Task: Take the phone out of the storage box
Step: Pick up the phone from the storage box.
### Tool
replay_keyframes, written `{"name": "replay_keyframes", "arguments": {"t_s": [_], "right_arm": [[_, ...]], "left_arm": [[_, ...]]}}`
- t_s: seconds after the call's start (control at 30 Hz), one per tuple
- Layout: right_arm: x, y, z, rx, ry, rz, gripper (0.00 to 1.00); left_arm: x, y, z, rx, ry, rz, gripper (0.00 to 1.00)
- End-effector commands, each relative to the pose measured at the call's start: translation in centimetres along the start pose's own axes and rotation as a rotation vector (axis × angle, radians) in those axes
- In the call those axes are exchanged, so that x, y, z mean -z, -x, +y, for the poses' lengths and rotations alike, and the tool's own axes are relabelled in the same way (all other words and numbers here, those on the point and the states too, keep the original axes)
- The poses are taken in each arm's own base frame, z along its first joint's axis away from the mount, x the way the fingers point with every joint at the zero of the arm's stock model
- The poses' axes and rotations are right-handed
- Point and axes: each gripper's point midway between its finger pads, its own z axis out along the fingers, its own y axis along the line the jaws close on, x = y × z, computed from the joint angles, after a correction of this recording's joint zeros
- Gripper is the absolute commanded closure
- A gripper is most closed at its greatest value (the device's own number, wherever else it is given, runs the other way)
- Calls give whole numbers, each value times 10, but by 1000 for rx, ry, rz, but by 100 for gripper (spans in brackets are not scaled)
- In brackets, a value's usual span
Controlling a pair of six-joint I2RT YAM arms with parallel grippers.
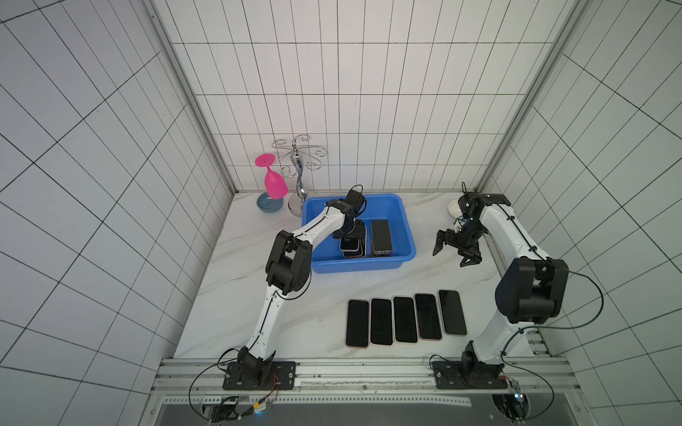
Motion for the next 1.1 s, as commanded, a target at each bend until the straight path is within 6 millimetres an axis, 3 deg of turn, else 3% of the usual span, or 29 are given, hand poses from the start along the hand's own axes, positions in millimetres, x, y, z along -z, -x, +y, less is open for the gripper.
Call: {"name": "replay_keyframes", "arguments": {"t_s": [0.0, 0.37, 0.63, 0.77, 0.87, 1.07], "right_arm": [[12, 5, 14, 40, -1, -20, 4], [41, 32, 81, 137, 128, -101, 4], [47, 55, 194, 249, 522, -44, 5], [37, 66, 230, 255, 610, -26, 7], [25, 63, 249, 274, 645, 10, 8], [-2, 50, 268, 300, 642, 83, 10]], "left_arm": [[23, 14, -6, -7, -37, -62, 45], [96, 24, -17, -48, -114, -144, 53], [124, 4, -40, -112, -263, -102, 53], [132, -2, -46, -114, -313, -90, 53], [137, -4, -52, -119, -344, -90, 53], [140, -10, -58, -126, -369, -79, 53]]}}
